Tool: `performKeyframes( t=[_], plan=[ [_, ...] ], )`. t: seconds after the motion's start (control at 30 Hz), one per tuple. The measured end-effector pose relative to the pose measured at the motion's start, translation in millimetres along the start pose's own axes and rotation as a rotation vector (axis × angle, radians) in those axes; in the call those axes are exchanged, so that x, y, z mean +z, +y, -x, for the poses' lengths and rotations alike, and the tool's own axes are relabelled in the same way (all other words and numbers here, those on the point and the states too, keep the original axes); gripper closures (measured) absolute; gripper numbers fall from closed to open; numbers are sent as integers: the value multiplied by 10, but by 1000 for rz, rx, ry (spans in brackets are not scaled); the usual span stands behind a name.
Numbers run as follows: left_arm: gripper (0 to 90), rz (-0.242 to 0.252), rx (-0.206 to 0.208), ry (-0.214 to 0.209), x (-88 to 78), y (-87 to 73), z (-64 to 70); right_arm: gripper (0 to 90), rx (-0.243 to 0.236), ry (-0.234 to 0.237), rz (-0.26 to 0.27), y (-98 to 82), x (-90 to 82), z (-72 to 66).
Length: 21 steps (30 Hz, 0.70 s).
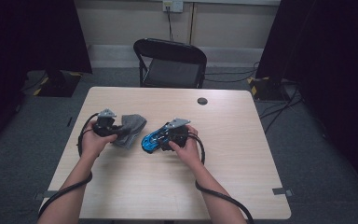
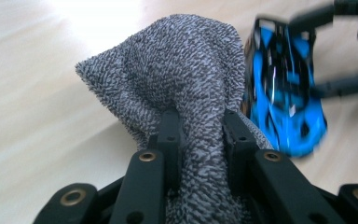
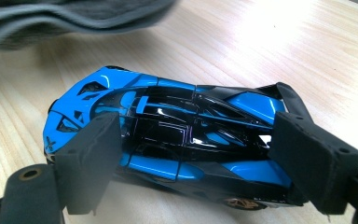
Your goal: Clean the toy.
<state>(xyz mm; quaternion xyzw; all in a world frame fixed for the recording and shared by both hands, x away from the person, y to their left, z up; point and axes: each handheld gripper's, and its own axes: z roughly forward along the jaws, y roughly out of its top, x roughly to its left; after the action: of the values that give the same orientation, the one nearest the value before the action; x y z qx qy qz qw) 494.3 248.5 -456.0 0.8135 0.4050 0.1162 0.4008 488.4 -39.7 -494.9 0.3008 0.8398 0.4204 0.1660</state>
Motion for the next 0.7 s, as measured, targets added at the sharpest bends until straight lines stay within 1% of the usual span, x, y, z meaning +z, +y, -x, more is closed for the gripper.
performKeyframes(
  t=[0.03,0.07,0.13,0.17,0.23,0.27,0.3,0.33,0.43,0.47,0.5,0.53,0.57,0.6,0.63,0.67,0.7],
  plan=[
    [730,-5,17,7,61,47,-4,163,0,1,1,-2,-1,1],
    [730,-9,26,5,126,90,-6,163,0,2,2,-3,-1,3],
    [729,-19,29,5,257,168,-8,165,-3,4,5,-6,-2,10],
    [730,-30,46,8,321,206,-6,165,-2,4,5,-8,-2,13],
    [729,-40,62,8,456,274,18,165,-2,5,4,-7,-3,20],
    [728,-41,73,5,518,306,28,164,-3,6,5,-8,-4,26],
    [728,-39,69,-3,578,332,42,164,-4,6,4,-9,-5,32],
    [728,-40,74,-8,640,357,59,165,-2,7,6,-13,-7,34],
    [727,-51,102,-21,810,411,124,165,-2,7,6,-13,-6,35],
    [726,-55,124,-28,861,427,153,165,-2,7,6,-12,-7,34],
    [725,-48,147,-30,915,435,188,165,-3,7,4,-11,-7,35],
    [722,-67,169,-48,961,445,224,166,-3,8,4,-11,-7,36],
    [719,-76,188,-50,1002,448,253,166,-4,8,3,-10,-7,36],
    [713,-83,199,-42,1028,453,276,166,-5,7,3,-9,-7,36],
    [704,-84,206,-33,1044,457,285,166,-4,7,3,-10,-8,36],
    [693,-87,195,-32,1054,456,288,166,-4,8,4,-11,-8,36],
    [686,-80,184,-38,1068,447,290,166,-4,8,3,-11,-8,37]
  ],
)
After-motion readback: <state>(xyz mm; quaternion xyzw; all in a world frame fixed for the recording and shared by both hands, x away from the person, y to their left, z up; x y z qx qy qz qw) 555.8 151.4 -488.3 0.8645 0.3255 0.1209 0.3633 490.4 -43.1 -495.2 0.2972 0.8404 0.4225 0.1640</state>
